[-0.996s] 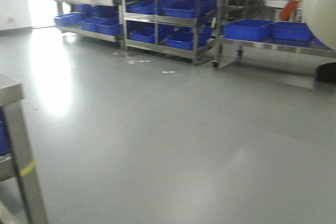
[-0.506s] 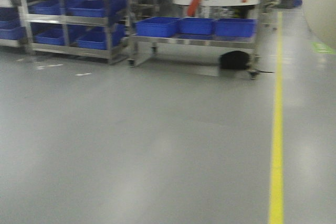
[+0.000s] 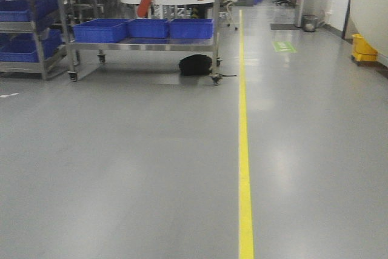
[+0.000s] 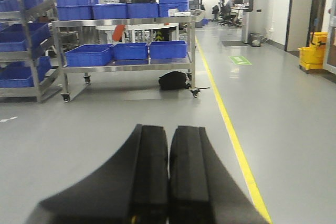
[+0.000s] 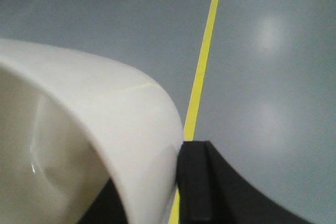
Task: Move white bin to right shelf second layer
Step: 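Drive forward along the yellow floor line carrying the bin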
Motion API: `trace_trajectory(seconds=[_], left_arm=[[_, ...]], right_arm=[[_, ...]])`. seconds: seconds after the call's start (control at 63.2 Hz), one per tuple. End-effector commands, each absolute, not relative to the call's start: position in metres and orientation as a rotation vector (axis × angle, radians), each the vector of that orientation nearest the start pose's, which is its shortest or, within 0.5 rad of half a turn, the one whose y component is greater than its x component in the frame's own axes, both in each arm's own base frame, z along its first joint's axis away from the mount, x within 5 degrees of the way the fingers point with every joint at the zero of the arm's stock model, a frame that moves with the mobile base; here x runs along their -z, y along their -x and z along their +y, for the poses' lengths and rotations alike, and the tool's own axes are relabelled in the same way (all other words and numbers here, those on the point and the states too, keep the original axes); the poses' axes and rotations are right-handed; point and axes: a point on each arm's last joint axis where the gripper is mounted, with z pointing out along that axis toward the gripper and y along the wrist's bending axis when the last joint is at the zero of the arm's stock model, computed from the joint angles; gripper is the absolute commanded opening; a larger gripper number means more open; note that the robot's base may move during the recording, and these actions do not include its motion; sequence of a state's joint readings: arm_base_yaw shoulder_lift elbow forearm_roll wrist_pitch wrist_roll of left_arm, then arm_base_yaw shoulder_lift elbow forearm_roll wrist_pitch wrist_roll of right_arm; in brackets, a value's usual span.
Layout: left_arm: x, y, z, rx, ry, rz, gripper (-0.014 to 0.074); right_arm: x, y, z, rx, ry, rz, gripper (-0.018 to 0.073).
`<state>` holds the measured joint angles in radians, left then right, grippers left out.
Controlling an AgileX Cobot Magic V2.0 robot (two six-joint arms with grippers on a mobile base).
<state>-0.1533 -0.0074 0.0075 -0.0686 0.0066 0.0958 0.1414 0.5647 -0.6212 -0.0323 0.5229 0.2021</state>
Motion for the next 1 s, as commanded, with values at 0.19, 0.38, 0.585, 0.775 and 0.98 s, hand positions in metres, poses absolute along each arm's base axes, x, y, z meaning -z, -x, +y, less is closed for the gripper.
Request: trace_trajectory(seconds=[0.19, 0.38, 0.585, 0.775, 0.98], left_arm=[[-0.2078, -0.055, -0.008, 0.111, -0.116, 1.42, 0.0085], [-0.2078, -0.055, -0.008, 0.111, -0.116, 1.42, 0.0085], [-0.2078, -0.055, -0.008, 0.111, -0.116, 1.42, 0.0085], [-0.2078, -0.055, -0.008, 0.111, -0.116, 1.42, 0.0085], [-0.2078, -0.055, -0.008, 0.111, -0.116, 1.42, 0.0085]], right_arm=[[-0.3497, -0.1128, 0.014, -0.202, -0.04, 1.817, 0.0056], [-0.3497, -0.1128, 0.014, -0.202, -0.04, 1.817, 0.0056], [-0.3497, -0.1128, 0.014, -0.202, -0.04, 1.817, 0.0056], [-0.3497, -0.1128, 0.014, -0.202, -0.04, 1.817, 0.0056], [-0.3497, -0.1128, 0.014, -0.202, -0.04, 1.817, 0.0056]])
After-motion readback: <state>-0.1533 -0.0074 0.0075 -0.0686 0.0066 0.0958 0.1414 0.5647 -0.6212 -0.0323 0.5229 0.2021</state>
